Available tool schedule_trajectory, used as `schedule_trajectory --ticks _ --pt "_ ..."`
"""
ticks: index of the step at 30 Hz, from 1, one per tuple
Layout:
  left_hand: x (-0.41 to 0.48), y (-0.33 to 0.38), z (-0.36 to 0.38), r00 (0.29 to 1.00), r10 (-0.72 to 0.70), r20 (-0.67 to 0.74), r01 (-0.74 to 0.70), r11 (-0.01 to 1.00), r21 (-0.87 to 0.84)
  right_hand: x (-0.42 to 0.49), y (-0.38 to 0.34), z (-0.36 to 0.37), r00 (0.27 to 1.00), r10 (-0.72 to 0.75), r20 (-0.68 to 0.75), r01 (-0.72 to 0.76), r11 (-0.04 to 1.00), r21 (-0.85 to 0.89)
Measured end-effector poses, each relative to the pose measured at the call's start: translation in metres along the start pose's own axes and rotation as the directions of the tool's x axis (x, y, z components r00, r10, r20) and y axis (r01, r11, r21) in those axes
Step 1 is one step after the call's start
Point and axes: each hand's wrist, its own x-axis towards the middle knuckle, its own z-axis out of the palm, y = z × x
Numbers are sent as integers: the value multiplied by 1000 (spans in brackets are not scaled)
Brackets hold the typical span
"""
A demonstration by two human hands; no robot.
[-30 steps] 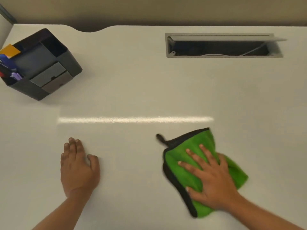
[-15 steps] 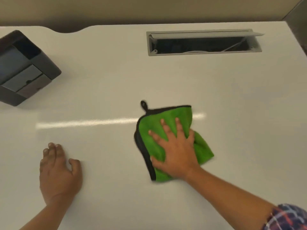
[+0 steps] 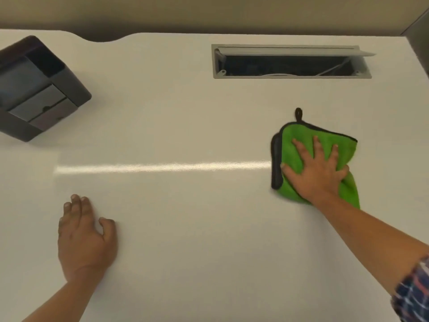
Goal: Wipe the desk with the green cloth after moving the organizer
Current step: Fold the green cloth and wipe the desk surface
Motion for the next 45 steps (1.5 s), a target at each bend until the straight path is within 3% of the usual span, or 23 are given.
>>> schedule_trajectory --ticks 2,6,10,12,16,19,22,25,30,37,45 --pt "-2 1 -1 1000 -10 1 10 1000 -1 16 -36 -1 1000 0 21 0 1000 15" --pt "-1 -1 -3 1000 -11 5 11 1000 13 -10 -86 3 969 -246 27 247 968 -53" --pt "-2 -2 -1 1000 -5 11 5 1000 26 -80 -65 19 856 -518 4 516 853 -77" --pt "-2 -2 -1 1000 -3 13 3 1000 26 -108 -30 28 823 -569 11 568 820 -66" --pt "-3 1 -3 1000 -14 15 13 1000 27 -105 28 24 859 -513 3 512 857 -66" --pt "-3 4 -6 1000 -12 -5 12 1000 -3 -69 23 11 947 -321 -24 318 945 -79" --pt "-4 5 -6 1000 2 -11 -2 1000 -15 -38 -10 7 986 -167 -13 166 984 -65" --pt "-4 3 -7 1000 3 -22 -3 1000 -14 -31 -52 7 974 -228 12 228 970 -90" --pt "-3 2 -7 1000 23 -4 -23 1000 12 -92 -101 19 878 -478 0 474 870 -135" --pt "-1 0 -7 998 34 54 -37 998 47 -190 -151 35 849 -527 27 528 847 -66" --pt "-2 -1 -12 994 40 103 -44 999 31 -180 -222 34 977 -215 9 215 977 7"
